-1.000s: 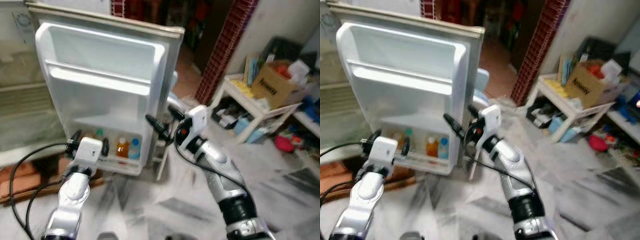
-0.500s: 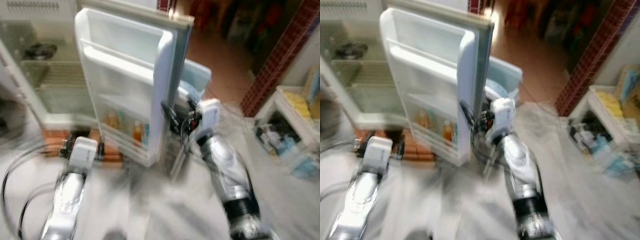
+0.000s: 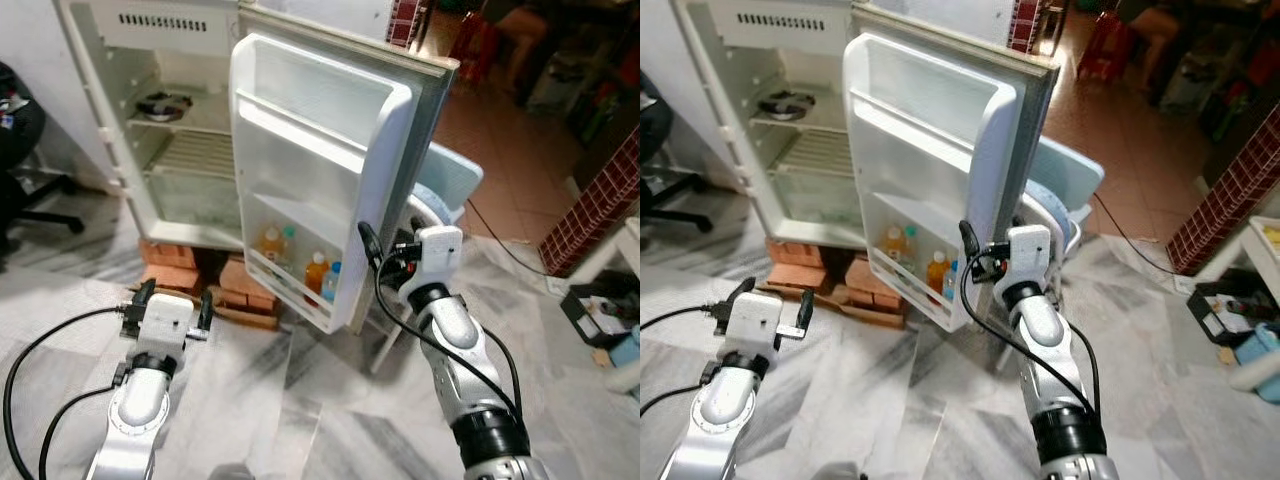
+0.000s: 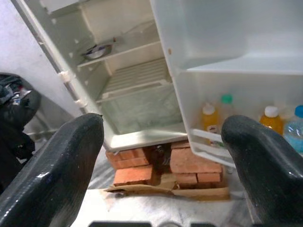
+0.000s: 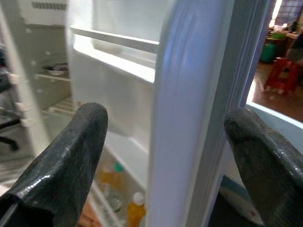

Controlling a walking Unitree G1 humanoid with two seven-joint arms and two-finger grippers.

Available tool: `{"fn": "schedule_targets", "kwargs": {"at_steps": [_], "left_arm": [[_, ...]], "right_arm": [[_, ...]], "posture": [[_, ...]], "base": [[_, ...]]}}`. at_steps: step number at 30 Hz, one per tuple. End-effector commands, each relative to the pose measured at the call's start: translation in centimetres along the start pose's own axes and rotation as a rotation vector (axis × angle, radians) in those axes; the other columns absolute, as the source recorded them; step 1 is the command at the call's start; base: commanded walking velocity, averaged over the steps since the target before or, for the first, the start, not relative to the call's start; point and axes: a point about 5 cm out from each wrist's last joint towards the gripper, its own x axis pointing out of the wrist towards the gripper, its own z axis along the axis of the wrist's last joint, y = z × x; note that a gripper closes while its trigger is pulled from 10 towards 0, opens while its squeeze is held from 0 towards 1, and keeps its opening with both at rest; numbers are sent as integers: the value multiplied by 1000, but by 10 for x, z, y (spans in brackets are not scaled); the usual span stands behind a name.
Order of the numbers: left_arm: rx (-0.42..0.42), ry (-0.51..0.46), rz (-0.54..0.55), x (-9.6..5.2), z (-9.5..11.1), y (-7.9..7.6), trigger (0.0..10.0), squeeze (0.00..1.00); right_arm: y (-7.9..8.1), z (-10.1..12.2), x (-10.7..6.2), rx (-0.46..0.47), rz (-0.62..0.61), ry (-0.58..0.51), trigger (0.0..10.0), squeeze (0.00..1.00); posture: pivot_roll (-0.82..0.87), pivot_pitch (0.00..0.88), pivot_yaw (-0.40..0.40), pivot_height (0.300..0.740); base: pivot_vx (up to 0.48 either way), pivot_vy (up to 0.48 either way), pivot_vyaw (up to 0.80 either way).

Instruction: Restocking fridge

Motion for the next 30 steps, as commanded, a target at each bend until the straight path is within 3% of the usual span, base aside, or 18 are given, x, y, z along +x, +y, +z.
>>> {"fn": "schedule_targets", "kwargs": {"at_steps": [1, 7, 21, 25, 26, 30], "left_arm": [[-7, -23, 1, 2, 5, 1, 10000, 0], [-12, -13, 9, 2, 5, -1, 10000, 0], [7, 108, 36, -13, -8, -1, 10000, 0], [25, 200, 40, -31, -22, 2, 10000, 0], [17, 272, 68, -44, -35, 6, 10000, 0], [-8, 346, 107, -56, -47, 11, 10000, 0]], "right_arm": [[-3, 2, 4, -22, -22, -4, 10000, 0], [-5, 4, 7, -36, -39, -12, 10000, 0], [-10, 4, 13, -33, -42, 5, 10000, 0], [-8, 8, 29, 35, -46, 19, 10000, 0], [-3, 14, 41, 68, -46, 18, 10000, 0], [11, 23, 61, 75, -22, 30, 10000, 0]], "posture": [[69, 0, -65, 740], [69, 0, -71, 740], [85, 17, -78, 740], [109, 27, -83, 740], [116, 30, -85, 740], [142, 36, -94, 740]], "base": [[379, 0, 0], [359, 0, 0], [0, 0, 0], [0, 0, 0], [0, 0, 0], [0, 0, 0]]}}
